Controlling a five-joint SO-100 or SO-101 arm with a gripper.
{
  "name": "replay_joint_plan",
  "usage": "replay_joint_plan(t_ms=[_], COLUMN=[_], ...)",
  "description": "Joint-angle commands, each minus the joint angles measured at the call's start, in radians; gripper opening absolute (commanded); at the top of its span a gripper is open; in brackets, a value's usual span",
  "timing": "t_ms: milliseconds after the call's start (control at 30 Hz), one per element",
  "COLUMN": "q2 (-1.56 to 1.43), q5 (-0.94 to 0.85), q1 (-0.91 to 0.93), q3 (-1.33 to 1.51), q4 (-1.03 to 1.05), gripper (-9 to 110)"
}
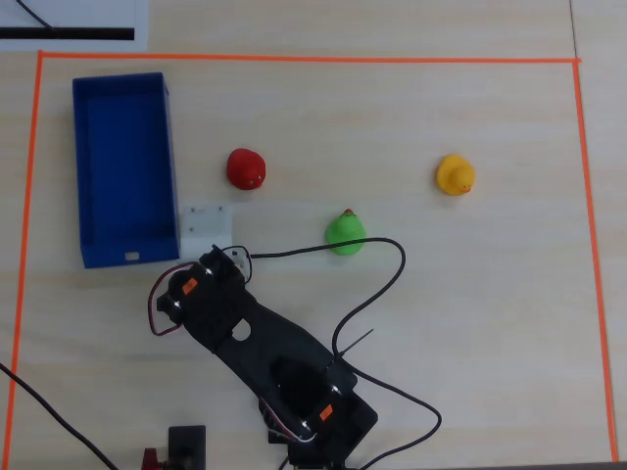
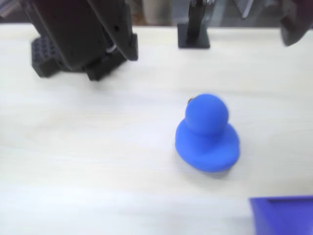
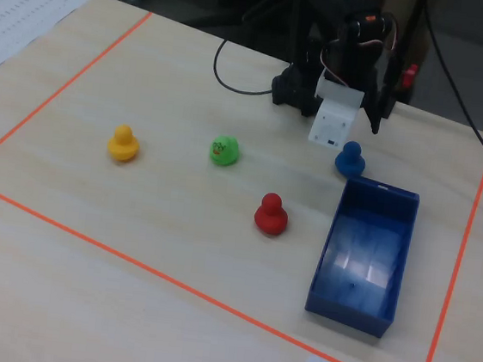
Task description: Grasp blue duck and put it into box.
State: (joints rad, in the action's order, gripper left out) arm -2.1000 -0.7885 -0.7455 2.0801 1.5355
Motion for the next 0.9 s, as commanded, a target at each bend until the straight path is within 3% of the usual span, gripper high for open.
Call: replay_joint_plan(t_ms=[0, 867], q2=[-0.008, 0.014], q5=[0.003, 0.112], q1=[-0.006, -0.02], q3=[0.075, 0.291], q4=[-0.103, -0.36], gripper=[40, 38])
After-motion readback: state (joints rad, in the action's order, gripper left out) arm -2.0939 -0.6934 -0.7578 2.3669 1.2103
